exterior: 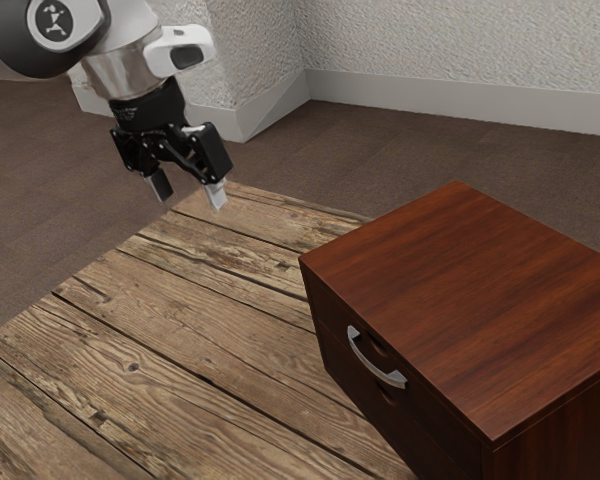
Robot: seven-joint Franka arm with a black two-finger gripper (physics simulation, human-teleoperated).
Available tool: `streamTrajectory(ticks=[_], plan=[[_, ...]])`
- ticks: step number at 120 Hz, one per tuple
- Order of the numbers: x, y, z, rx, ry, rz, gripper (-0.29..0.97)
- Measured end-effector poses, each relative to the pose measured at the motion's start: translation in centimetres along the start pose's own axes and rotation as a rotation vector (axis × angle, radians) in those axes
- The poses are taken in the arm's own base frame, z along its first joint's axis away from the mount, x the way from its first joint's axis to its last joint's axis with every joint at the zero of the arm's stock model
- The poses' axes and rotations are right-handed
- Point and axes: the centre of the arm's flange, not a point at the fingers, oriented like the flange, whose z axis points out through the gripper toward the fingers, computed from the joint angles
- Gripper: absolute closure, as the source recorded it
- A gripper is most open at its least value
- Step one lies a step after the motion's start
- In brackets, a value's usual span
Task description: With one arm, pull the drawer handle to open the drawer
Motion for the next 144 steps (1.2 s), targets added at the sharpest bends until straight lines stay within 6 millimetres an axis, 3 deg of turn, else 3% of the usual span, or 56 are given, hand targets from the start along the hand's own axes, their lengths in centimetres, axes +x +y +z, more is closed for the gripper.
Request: streamTrajectory(ticks=[38, 42, 55, 62, 70, 79, 86, 94, 106, 116, 125, 133, 144], plan=[[0.4, -7.0, -0.9, 0.013, 0.072, -0.135, 0.03], [0.2, -7.8, -2.1, 0.016, 0.092, -0.151, 0.03], [-3.4, -9.4, -9.7, 0.015, 0.221, -0.226, 0.03], [-4.5, -9.2, -11.0, 0.006, 0.232, -0.293, 0.02], [-4.6, -5.9, -11.1, -0.018, 0.22, -0.33, 0.02], [-4.3, -1.6, -10.6, -0.042, 0.194, -0.365, 0.03], [-4.4, 0.5, -10.3, -0.055, 0.181, -0.409, 0.03], [-4.3, 1.7, -9.9, -0.069, 0.162, -0.473, 0.03], [-4.7, 2.0, -9.1, -0.09, 0.129, -0.581, 0.03], [-7.9, 2.2, -5.9, -0.107, 0.062, -0.655, 0.03], [-9.6, 2.3, -1.2, -0.121, -0.001, -0.723, 0.03], [-10.3, 3.0, 2.5, -0.135, -0.028, -0.766, 0.03], [-10.8, 4.9, 6.0, -0.161, -0.023, -0.799, 0.03]])
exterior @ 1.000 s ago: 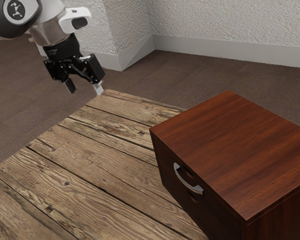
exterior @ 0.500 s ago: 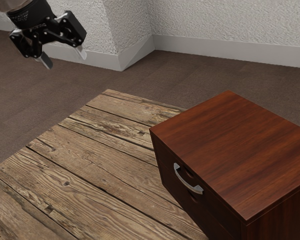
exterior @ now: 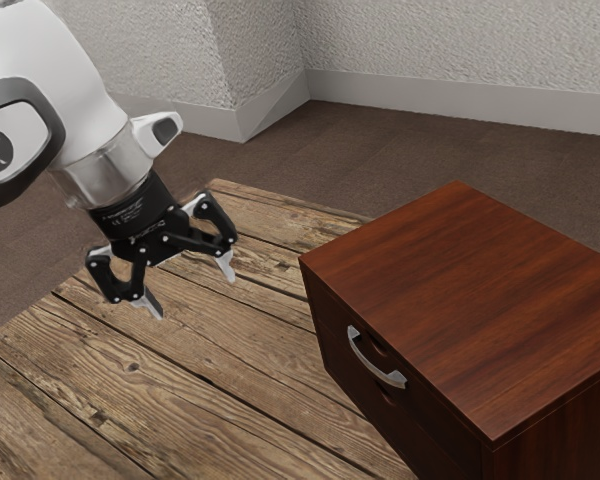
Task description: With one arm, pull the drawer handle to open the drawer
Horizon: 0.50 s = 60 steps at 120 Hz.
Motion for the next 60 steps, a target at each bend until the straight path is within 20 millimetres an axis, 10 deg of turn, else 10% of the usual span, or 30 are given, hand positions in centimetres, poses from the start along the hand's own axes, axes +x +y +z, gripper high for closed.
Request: streamTrajectory(ticks=[60], plan=[[-6.1, 3.1, 5.5, -0.194, 0.055, -0.081, 0.03]])
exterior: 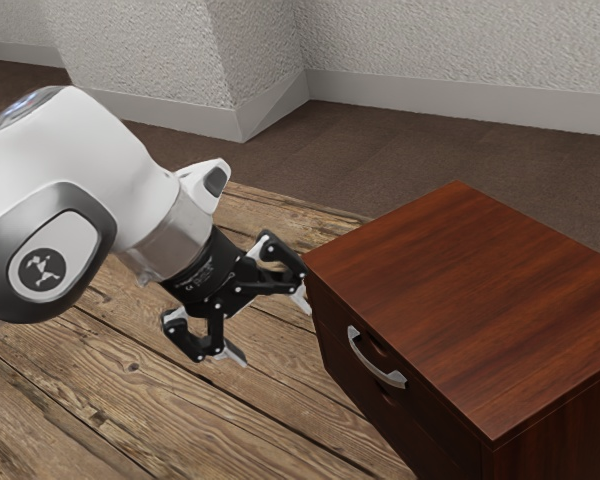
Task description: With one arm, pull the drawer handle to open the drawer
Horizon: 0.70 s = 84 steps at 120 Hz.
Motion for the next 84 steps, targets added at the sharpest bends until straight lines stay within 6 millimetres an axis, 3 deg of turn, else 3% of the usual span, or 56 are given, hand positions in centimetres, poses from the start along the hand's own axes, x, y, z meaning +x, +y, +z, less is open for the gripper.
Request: streamTrajectory(ticks=[44, 84], plan=[[-2.8, 0.4, 2.5, -0.058, 0.015, -0.028, 0.03], [-3.1, 1.0, 5.3, -0.057, 0.012, -0.066, 0.03]])
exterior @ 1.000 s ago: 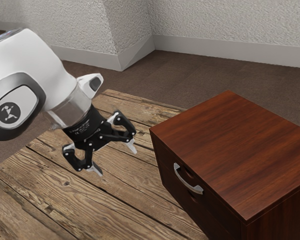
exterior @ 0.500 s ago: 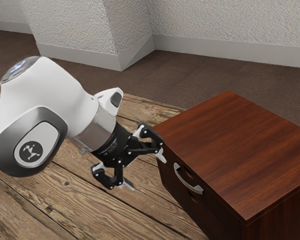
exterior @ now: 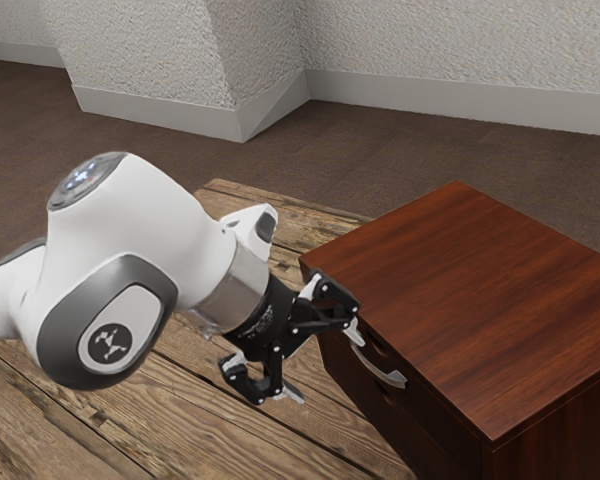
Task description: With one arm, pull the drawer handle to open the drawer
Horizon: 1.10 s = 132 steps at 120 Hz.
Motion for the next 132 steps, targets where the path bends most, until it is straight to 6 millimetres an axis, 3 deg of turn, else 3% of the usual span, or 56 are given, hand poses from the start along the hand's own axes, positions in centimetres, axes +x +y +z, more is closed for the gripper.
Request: streamTrajectory(ticks=[132], plan=[[-0.3, -0.4, 2.7, 0.014, -0.002, -0.044, 0.07]])
